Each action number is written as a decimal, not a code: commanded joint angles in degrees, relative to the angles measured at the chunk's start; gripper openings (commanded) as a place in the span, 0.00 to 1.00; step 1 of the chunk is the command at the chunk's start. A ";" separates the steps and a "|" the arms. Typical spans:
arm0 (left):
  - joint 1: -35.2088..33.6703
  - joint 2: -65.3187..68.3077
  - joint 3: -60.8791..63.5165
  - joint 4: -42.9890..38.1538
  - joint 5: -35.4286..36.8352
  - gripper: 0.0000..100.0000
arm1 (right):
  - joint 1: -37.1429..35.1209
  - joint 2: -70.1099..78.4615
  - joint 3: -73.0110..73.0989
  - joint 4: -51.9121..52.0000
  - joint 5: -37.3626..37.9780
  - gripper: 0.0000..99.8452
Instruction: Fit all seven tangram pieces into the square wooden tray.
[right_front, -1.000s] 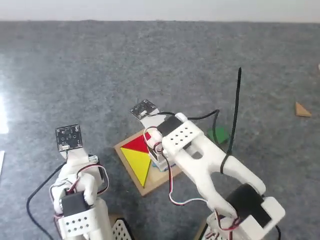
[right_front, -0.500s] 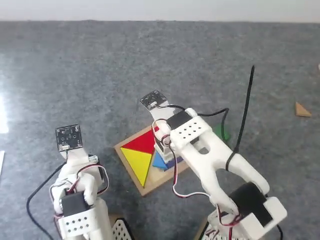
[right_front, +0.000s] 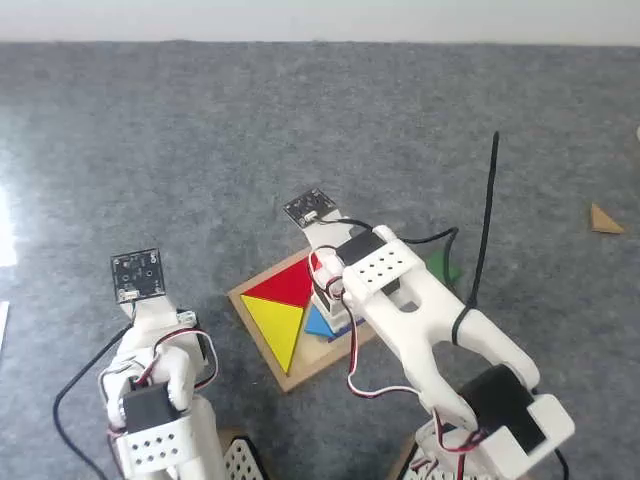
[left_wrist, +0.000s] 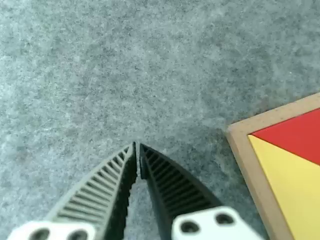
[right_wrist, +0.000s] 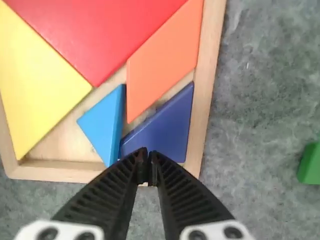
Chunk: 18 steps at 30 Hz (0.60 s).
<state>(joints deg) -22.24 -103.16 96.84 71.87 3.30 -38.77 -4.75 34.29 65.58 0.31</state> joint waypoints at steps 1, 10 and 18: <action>-0.18 -1.05 -0.40 0.44 -0.26 0.01 | 0.75 -1.10 0.97 -0.84 -0.26 0.01; -0.18 -1.05 -0.40 0.44 -0.26 0.01 | 0.66 -1.10 3.43 -0.84 -0.26 0.01; -0.18 -1.05 -0.40 0.44 -0.26 0.01 | 0.66 -1.10 4.66 -0.22 -0.18 0.01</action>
<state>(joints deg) -22.24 -103.16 96.84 71.87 3.30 -38.77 -4.84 39.30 65.58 0.31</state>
